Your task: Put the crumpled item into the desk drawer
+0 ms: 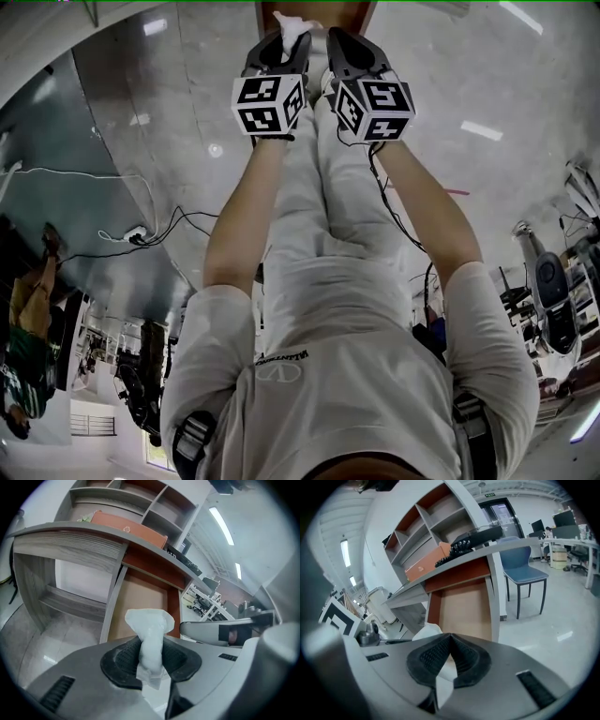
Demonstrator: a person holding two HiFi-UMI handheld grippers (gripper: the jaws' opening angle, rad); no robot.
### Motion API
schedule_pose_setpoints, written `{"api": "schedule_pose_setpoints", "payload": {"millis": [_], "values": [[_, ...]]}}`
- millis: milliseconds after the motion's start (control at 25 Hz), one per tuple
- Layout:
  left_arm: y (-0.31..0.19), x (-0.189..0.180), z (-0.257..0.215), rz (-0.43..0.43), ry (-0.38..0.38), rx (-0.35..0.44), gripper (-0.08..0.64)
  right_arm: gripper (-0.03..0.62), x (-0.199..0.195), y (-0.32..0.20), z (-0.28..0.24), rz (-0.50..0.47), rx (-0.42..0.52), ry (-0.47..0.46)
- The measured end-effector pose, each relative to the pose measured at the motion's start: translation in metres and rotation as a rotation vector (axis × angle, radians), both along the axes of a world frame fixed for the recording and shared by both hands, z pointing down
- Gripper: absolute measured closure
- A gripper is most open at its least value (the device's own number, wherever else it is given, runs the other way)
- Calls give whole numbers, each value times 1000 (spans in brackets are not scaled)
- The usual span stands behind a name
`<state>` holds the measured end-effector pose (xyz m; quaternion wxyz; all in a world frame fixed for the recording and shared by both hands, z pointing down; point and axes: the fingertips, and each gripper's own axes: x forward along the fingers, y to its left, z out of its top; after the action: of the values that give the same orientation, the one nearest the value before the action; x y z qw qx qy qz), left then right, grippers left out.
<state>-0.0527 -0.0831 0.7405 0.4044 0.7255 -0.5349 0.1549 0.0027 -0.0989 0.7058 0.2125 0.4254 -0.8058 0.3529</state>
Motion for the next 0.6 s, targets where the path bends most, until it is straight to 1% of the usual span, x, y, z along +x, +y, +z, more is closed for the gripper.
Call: {"api": "schedule_pose_setpoints", "payload": {"millis": [160, 400, 600], "values": [[0, -7, 12, -14, 6, -11, 457, 594, -7, 1, 16, 4, -23, -10], [-3, -5, 24, -17, -15, -9, 457, 594, -6, 3, 31, 19, -34, -34], [-5, -1, 25, -18, -34, -33, 456, 594, -2, 4, 28, 34, -41, -56]]}}
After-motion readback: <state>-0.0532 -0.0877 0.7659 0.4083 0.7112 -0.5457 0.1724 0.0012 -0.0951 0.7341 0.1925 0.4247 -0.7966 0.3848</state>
